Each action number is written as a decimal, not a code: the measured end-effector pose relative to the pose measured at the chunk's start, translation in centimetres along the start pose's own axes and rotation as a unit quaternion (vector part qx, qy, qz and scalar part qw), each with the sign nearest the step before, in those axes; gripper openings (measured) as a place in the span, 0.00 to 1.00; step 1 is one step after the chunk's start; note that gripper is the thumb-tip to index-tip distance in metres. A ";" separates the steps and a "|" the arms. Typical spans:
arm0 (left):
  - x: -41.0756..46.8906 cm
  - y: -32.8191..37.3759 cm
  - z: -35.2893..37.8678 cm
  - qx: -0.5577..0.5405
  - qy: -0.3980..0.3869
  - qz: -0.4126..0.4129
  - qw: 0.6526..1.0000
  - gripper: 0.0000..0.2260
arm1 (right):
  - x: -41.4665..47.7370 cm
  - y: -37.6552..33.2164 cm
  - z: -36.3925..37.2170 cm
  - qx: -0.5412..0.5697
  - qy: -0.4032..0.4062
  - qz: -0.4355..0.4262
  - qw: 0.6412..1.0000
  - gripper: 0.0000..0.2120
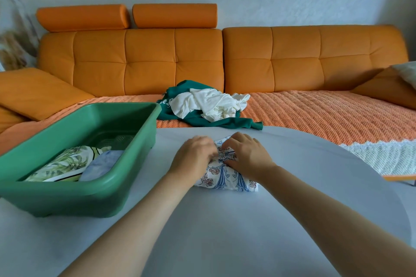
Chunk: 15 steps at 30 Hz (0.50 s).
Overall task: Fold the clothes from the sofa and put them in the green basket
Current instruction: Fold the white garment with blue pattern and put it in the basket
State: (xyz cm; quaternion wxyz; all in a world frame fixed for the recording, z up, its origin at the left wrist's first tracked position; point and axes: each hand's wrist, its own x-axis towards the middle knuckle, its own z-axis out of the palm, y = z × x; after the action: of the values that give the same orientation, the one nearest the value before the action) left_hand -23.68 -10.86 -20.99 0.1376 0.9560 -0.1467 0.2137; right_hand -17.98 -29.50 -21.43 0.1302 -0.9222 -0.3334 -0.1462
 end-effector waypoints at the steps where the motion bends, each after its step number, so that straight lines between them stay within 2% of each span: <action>1: -0.2 0.3 -0.2 0.010 -0.049 0.014 0.999 0.08 | 0.0 0.0 0.2 0.017 0.002 -0.013 1.000 0.12; 2: -0.4 0.4 -0.2 0.007 -0.101 -0.004 0.995 0.10 | -0.1 0.0 0.2 0.033 -0.005 -0.020 0.999 0.09; 4: -0.7 0.1 -0.3 -0.031 -0.175 -0.067 0.982 0.11 | 0.0 -0.1 0.3 0.029 -0.038 -0.005 0.999 0.09; 7: -1.3 -0.8 -0.3 -0.023 -0.243 -0.058 0.968 0.36 | -0.4 -0.2 0.1 -0.024 -0.073 0.002 0.997 0.18; 8: -1.5 -0.9 -0.2 -0.017 -0.250 -0.049 0.967 0.39 | -0.8 -0.1 0.0 -0.018 -0.075 -0.013 0.997 0.23; 10: -1.6 -1.2 0.2 -0.030 -0.235 -0.045 0.971 0.36 | -2.2 -0.1 -0.2 0.002 -0.090 -0.054 0.994 0.31; 12: -1.5 -1.2 0.6 -0.051 -0.224 -0.042 0.972 0.30 | -3.1 0.1 -0.4 -0.050 -0.107 -0.093 0.989 0.37; 13: -1.4 -1.2 0.6 -0.067 -0.223 -0.049 0.971 0.27 | -3.4 0.3 -0.3 -0.076 -0.104 -0.103 0.986 0.37; 15: -1.1 -0.7 0.3 -0.087 -0.240 -0.072 0.964 0.19 | -3.6 0.3 -0.3 -0.071 -0.093 -0.100 0.988 0.29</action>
State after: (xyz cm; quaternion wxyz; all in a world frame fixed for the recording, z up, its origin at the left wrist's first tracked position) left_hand -24.29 -10.01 -21.88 0.1956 0.9717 -0.1243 -0.0464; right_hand -20.53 -31.91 -22.48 0.0171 -0.9009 -0.4231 -0.0951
